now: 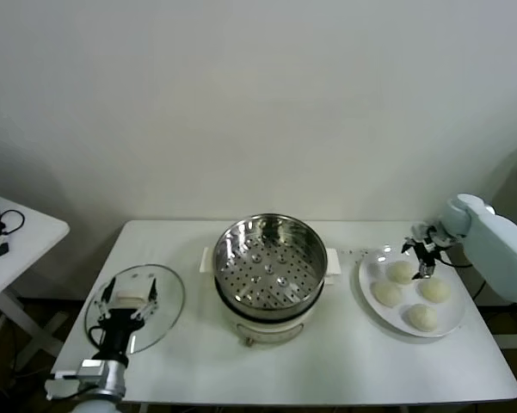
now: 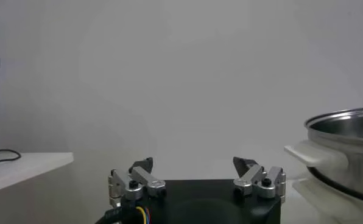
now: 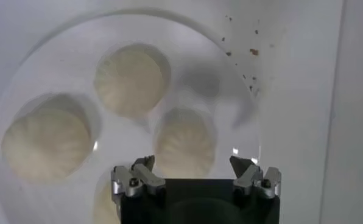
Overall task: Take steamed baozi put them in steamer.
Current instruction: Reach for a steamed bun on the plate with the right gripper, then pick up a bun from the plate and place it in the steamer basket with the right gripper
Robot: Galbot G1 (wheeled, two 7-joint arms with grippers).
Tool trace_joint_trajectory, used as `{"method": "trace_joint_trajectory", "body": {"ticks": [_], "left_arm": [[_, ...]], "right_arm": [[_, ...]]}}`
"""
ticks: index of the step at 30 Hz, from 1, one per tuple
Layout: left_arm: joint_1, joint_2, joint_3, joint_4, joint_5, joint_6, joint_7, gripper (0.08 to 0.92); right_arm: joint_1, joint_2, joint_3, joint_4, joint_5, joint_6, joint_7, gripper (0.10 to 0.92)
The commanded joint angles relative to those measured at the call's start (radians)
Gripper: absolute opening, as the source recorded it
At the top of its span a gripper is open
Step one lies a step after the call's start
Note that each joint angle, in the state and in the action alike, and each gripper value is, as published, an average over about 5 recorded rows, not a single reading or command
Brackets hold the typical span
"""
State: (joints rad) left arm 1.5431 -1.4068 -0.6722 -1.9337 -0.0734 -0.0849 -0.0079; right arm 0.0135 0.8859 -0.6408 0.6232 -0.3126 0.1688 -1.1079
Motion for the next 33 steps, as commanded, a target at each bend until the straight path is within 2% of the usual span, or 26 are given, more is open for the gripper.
{"method": "trace_joint_trajectory", "body": {"ticks": [1,15,23,29,33], "left_arm": [[0.001,-0.001,-0.004,0.002,0.0,0.001,-0.001,0.823],[0.005,-0.004,-0.019,0.002,-0.002,0.002,-0.008,0.823],[0.005,-0.006,-0.022,0.002,-0.002,0.002,-0.01,0.823],[0.007,-0.006,-0.029,0.002,-0.003,0.002,-0.011,0.823],[0.009,-0.005,-0.035,0.0,-0.006,0.002,-0.011,0.823]], "right_arm": [[0.002,0.065,0.01,-0.082,-0.043,0.01,-0.009,0.823],[-0.002,0.086,0.037,-0.122,-0.076,0.01,-0.018,0.814],[-0.003,0.085,0.047,-0.125,-0.081,0.01,-0.016,0.666],[0.005,0.075,0.042,-0.1,-0.068,0.012,-0.016,0.653],[0.045,0.038,-0.013,-0.005,-0.022,0.015,-0.022,0.653]]}}
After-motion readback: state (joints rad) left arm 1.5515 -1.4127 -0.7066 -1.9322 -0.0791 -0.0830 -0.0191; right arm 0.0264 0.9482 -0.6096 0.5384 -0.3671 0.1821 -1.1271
